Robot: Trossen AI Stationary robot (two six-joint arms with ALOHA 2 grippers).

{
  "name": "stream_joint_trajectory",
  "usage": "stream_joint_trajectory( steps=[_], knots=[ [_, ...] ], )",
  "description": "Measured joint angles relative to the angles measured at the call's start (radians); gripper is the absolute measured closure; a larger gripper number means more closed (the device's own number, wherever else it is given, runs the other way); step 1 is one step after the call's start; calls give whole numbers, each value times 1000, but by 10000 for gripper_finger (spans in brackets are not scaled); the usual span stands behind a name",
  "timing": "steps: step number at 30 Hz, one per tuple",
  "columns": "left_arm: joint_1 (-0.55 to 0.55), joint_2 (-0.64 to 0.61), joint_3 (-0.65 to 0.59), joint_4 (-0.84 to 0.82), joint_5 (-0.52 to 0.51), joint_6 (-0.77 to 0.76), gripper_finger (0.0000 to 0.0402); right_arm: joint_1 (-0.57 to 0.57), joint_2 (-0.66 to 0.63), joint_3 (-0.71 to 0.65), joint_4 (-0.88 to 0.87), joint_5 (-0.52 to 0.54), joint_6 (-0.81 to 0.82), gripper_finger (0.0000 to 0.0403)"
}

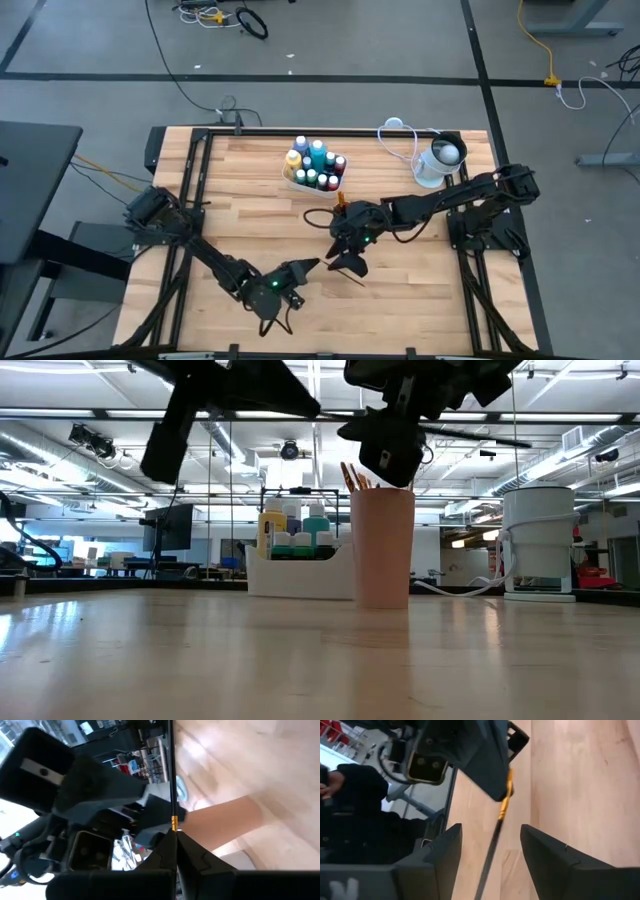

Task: Pick & Place Paint Supplies
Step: Put the black paint brush into the orange cup

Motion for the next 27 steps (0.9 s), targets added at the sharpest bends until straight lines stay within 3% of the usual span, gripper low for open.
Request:
stream_joint_trajectory(
  steps=[5, 12, 15, 21, 27],
  knots=[
    [10, 0, 1, 120, -3, 143, 399, 0, 0, 0, -1, 28, -8, 202],
    [49, 0, 1, 116, 0, 186, 399, 1, 0, 0, -4, 17, -65, 215],
    [61, 0, 1, 117, 5, 203, 399, 1, 0, -1, -6, 21, -82, 254],
    [64, 0, 1, 118, 20, 206, 397, 0, 0, -2, -19, 87, -112, 382],
    [60, -1, 1, 114, 26, 193, 395, 1, 0, -2, -38, 99, -133, 388]
  ],
)
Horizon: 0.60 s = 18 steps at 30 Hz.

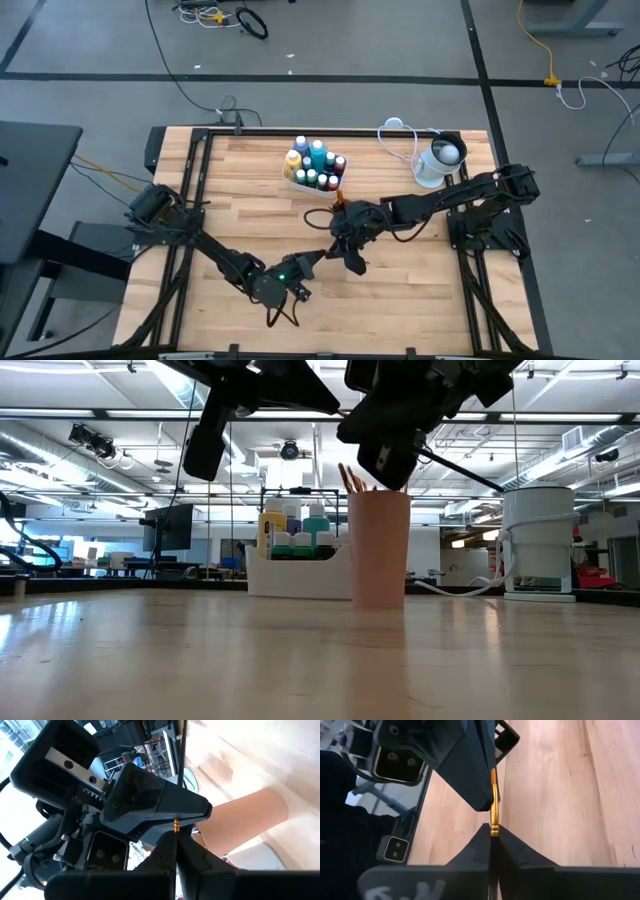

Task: Pick & Place Paint Supplies
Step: Put the black paint brush into the orange cup

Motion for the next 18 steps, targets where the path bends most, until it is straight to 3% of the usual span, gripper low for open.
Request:
stream_joint_trajectory(
  steps=[6, 15, 18],
  knots=[
    [0, 0, -1, 3, 53, -122, 385, 1, 0, 0, -14, 4, -6, 394],
    [0, 0, -1, 9, 63, -168, 326, 3, 0, 1, -17, 8, -16, 398],
    [-2, 0, -1, 130, 11, -256, 307, 3, 0, 1, -21, 8, -48, 398]
  ],
)
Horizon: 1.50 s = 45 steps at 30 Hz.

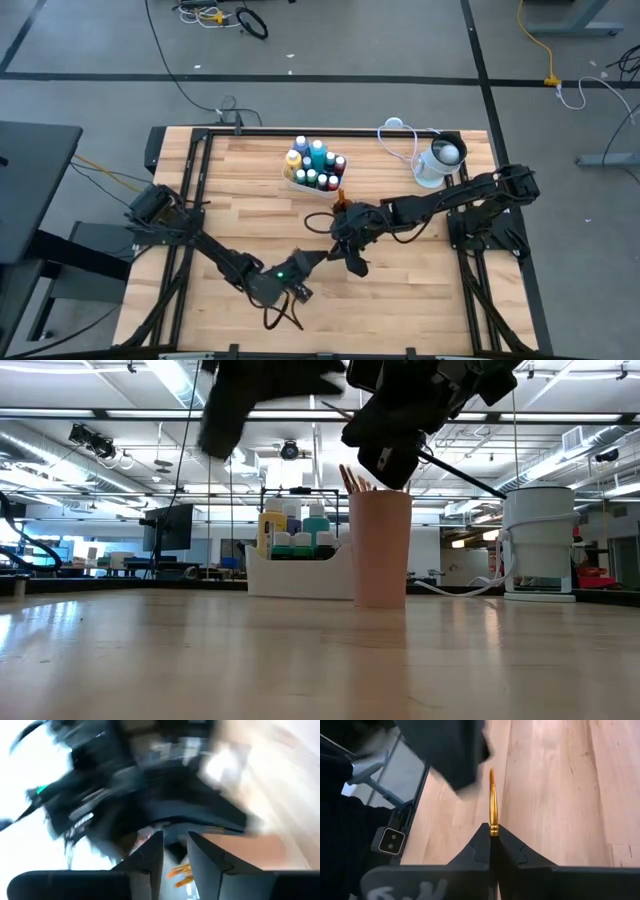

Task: Pick & Place Paint Supplies
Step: Put the black paint brush into the orange cup

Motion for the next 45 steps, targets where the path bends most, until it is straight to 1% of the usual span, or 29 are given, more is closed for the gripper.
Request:
stream_joint_trajectory(
  steps=[2, 3, 5, 6, 8, 12, 14, 17, 18, 20, 22, 24, 26, 28, 30, 31, 32, 34, 36, 37, 39, 42, 45],
  knots=[
    [-6, -1, 1, 141, -55, -55, 298, 0, -6, 0, -3, 0, -1, 398],
    [-11, -2, 1, 209, -76, -56, 295, 0, -12, 0, 0, 0, -2, 398],
    [-21, -15, 0, 311, -114, -14, 293, 2, -35, 0, -11, 5, -4, 398],
    [-22, -25, 1, 350, -117, 2, 292, 3, -48, 0, -5, 15, -4, 398],
    [-29, -56, 1, 358, -128, 12, 294, 7, -85, 0, -19, 42, -14, 398],
    [-28, -119, 0, 348, -139, -69, 297, 25, -186, 0, -31, 102, -72, 398],
    [-26, -158, 0, 331, -158, -111, 297, 38, -248, 0, -34, 166, -132, 397],
    [-23, -223, -18, 277, -154, -165, 297, 60, -326, 1, -24, 319, -298, 397],
    [-19, -245, -24, 257, -138, -196, 297, 65, -343, -3, -6, 381, -354, 397],
    [-17, -303, -42, 178, -101, -273, 297, 74, -362, -32, 115, 498, -424, 397],
    [-12, -368, -52, 47, -42, -387, 297, 83, -366, -85, 274, 556, -473, 397],
    [-2, -444, -69, -145, 60, -551, 297, 85, -360, -162, 459, 562, -526, 397],
    [21, -532, -92, -346, 241, -747, 297, 85, -343, -260, 642, 562, -550, 398],
    [57, -613, -121, -489, 450, -912, 297, 78, -314, -359, 836, 572, -561, 398],
    [99, -683, -160, -565, 598, -1026, 297, 67, -278, -443, 1012, 620, -558, 398],
    [118, -714, -187, -570, 637, -1060, 297, 58, -259, -477, 1087, 632, -556, 398],
    [139, -742, -215, -557, 662, -1075, 297, 48, -239, -507, 1145, 638, -557, 398],
    [176, -792, -288, -496, 668, -1074, 297, 22, -194, -547, 1236, 626, -573, 398],
    [220, -827, -373, -393, 678, -1057, 297, -10, -150, -563, 1300, 596, -571, 398],
    [247, -838, -417, -328, 702, -1047, 297, -27, -128, -561, 1322, 570, -552, 398],
    [301, -851, -506, -198, 777, -1051, 297, -51, -86, -559, 1344, 530, -519, 398],
    [369, -856, -611, -25, 891, -1100, 297, -68, -49, -551, 1352, 528, -503, 398],
    [410, -856, -671, 61, 922, -1143, 297, -75, -39, -551, 1327, 531, -501, 393]
  ],
)
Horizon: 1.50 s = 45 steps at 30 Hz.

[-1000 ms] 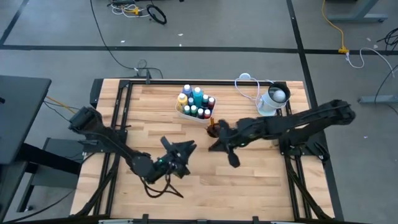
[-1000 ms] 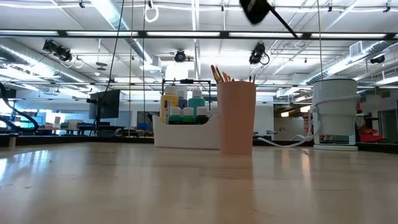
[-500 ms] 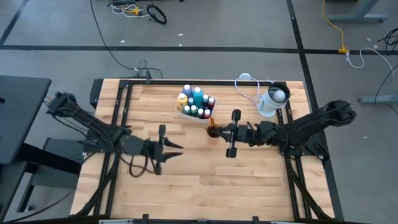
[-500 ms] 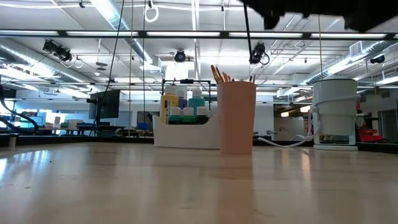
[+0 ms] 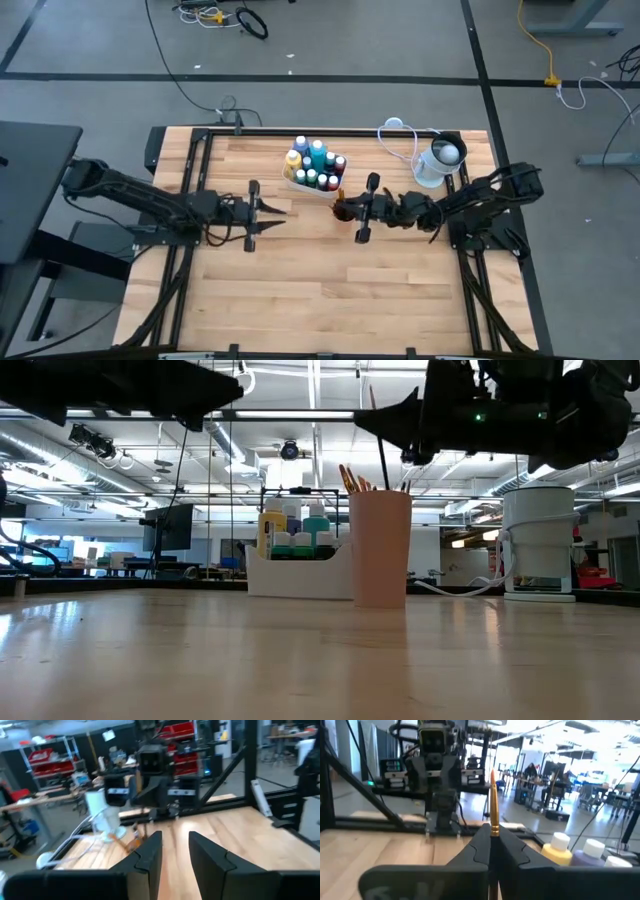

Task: Pick & Place Paint Supplies
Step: Put the black paint brush into the orange cup, then return to Home Position

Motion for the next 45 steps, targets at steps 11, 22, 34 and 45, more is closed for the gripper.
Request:
stream_joint_trajectory(
  steps=[11, 22, 34, 45],
  knots=[
    [22, 0, -25, 30, -4, -18, 297, 0, 0, 0, -42, 2, -85, 325],
    [23, -102, -26, -10, -152, 12, 297, 0, -101, 0, -85, 3, -143, 298],
    [23, -601, -36, -492, -183, 19, 297, -55, -620, -51, -809, -42, -3, 338],
    [23, -962, -263, -451, -188, 25, 297, -115, -856, -401, -466, -195, 67, 380]
  ],
)
